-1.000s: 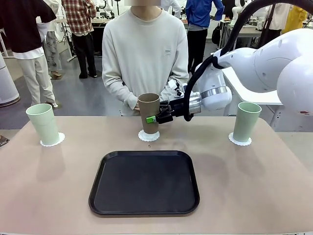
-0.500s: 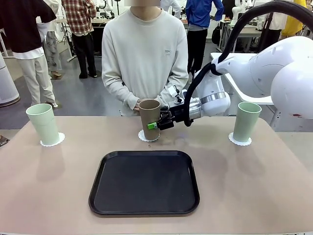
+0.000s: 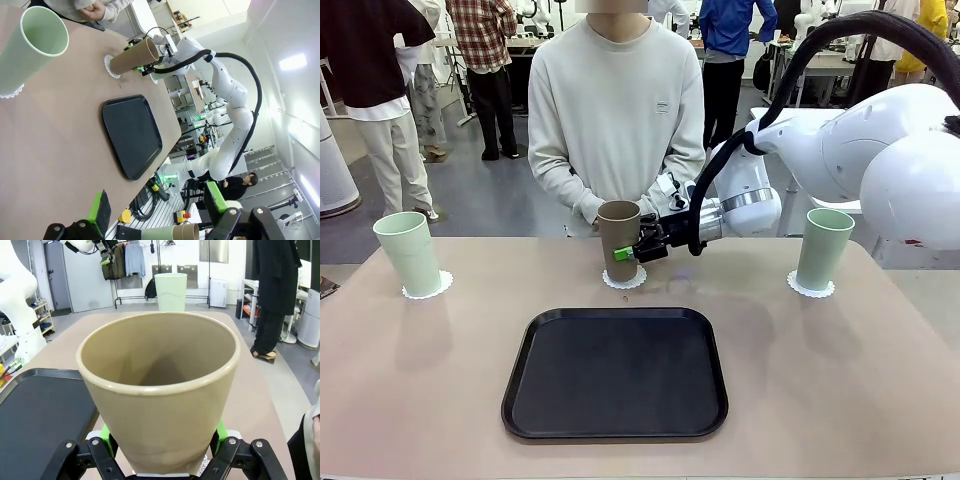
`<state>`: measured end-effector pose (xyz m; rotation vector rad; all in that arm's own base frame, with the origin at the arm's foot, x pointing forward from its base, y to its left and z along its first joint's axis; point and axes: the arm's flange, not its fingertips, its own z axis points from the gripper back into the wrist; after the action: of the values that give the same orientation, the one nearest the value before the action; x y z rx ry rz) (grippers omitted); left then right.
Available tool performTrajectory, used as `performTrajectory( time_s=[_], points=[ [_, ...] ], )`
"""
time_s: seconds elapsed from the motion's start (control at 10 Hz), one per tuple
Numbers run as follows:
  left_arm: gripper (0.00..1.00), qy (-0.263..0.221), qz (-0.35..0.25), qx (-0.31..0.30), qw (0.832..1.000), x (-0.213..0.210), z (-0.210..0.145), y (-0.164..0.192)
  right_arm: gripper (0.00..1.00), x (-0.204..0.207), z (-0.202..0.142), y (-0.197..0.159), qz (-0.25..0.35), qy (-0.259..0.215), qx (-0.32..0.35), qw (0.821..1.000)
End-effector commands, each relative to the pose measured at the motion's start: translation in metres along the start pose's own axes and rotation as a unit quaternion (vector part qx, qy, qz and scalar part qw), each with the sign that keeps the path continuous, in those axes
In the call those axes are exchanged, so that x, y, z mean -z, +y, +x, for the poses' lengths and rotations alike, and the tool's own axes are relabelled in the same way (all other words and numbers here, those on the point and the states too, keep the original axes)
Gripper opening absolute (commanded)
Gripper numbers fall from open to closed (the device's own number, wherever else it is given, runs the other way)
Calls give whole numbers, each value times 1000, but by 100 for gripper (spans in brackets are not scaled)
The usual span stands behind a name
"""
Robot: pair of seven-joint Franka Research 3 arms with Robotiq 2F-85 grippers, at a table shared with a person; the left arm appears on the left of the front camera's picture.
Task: Place coasters on the table and set cups on them.
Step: Take one Reusable plastic cup from the Flat Tray and place it on a coaster set by the human.
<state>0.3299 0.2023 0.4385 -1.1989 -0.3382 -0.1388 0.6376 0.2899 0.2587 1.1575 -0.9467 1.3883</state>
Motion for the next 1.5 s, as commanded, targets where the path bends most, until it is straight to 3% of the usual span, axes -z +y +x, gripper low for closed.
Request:
performTrajectory(
  time_s=[0.0, 0.3, 0.5, 1.4],
  points=[
    [100, -5, -4, 2, 1000, -1, 1, -3, 84, 4, -7, -11, 11, -5, -2, 1000],
    [100, -5, -4, 2, 1000, -1, 1, -3, 84, 3, -8, -12, 13, -3, 2, 1000],
    [100, -5, -4, 2, 1000, -1, 1, -3, 100, 2, -7, -10, 13, 3, 5, 1000],
    [100, -5, -4, 2, 1000, -1, 1, -3, 100, -26, -6, 2, -18, 77, 42, 996]
  ],
)
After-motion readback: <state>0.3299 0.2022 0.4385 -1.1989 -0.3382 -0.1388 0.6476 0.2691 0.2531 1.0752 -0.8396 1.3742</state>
